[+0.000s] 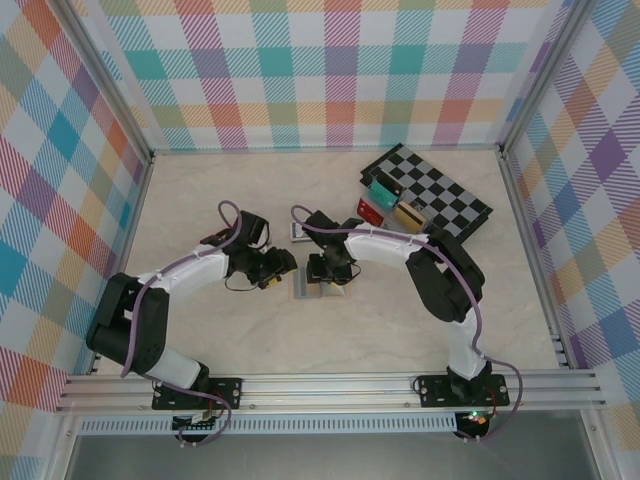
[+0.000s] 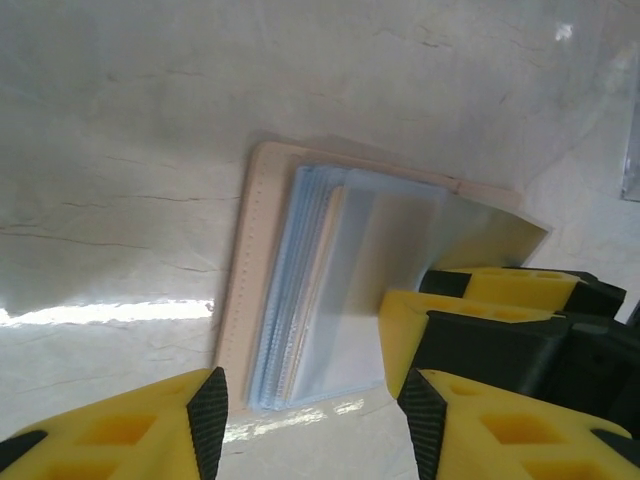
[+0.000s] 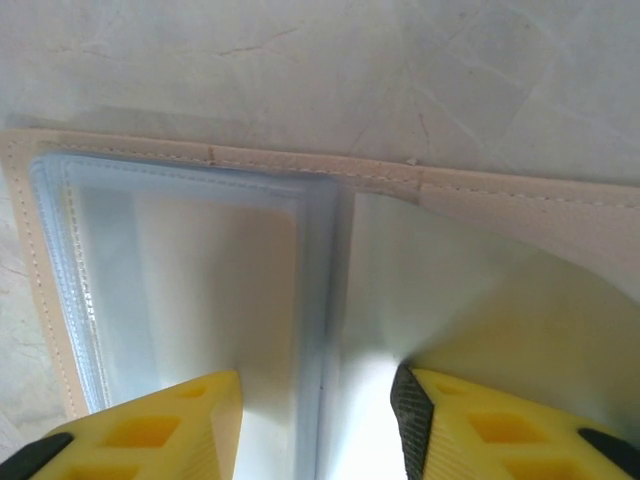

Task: Take the credit cards out of the card holder

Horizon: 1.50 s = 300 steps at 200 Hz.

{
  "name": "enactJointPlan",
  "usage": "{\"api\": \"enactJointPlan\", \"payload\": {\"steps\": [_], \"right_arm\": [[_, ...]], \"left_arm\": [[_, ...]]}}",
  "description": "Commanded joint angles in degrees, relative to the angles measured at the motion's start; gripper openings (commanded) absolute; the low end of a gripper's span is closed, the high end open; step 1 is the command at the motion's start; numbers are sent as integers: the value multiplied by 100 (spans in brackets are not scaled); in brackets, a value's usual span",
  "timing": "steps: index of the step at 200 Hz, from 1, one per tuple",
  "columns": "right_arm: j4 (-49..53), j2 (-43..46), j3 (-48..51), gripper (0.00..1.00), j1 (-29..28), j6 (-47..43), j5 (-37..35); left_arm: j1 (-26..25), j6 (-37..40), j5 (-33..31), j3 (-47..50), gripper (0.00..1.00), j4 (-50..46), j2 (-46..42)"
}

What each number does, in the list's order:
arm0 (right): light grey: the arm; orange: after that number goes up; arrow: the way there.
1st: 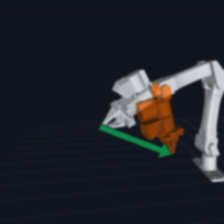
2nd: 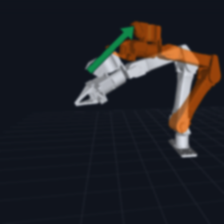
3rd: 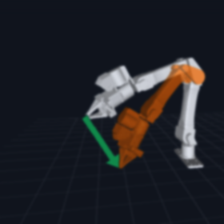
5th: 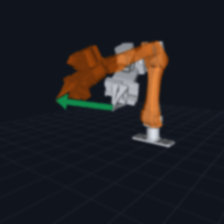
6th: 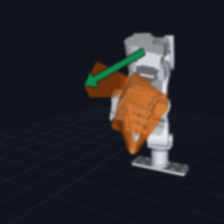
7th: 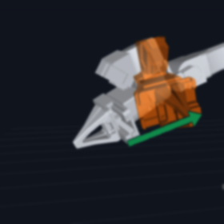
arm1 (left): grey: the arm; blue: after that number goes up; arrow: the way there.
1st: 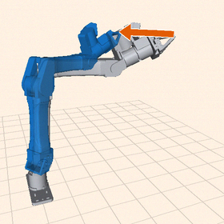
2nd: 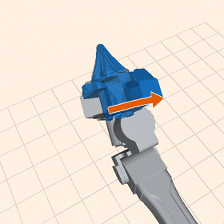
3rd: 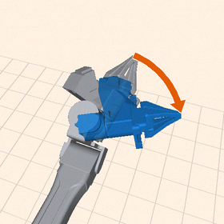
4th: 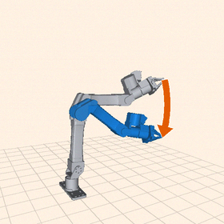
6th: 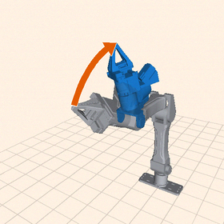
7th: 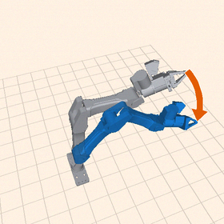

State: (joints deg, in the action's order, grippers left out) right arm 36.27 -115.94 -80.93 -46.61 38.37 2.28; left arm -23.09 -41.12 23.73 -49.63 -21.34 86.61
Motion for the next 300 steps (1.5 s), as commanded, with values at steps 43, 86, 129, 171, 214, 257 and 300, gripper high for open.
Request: {"api": "enactJointPlan", "payload": {"steps": [43, 86, 129, 171, 214, 257, 300], "right_arm": [[353, -436, 76, 33, -32, -9, -343], [191, -374, 212, 31, -32, -5, -256], [119, -341, 252, 29, -32, 11, -211], [91, -341, 287, 26, -24, 37, -184], [14, -298, 353, 24, -6, 66, -122], [-274, -101, 567, 21, 72, 170, 99], [-845, 344, 875, 21, 150, 219, 469]], "left_arm": [[42, -36, 793, 111, 41, 490, 404], [-11, -34, 1010, 66, 36, 716, 654], [-20, -36, 972, 40, 31, 702, 642], [-20, -36, 945, 82, 31, 725, 629], [-111, -35, 1172, 49, 31, 858, 751], [-285, -20, 1235, -3, 31, 877, 958], [-328, -95, 1345, -38, 28, 1038, 1094]]}}
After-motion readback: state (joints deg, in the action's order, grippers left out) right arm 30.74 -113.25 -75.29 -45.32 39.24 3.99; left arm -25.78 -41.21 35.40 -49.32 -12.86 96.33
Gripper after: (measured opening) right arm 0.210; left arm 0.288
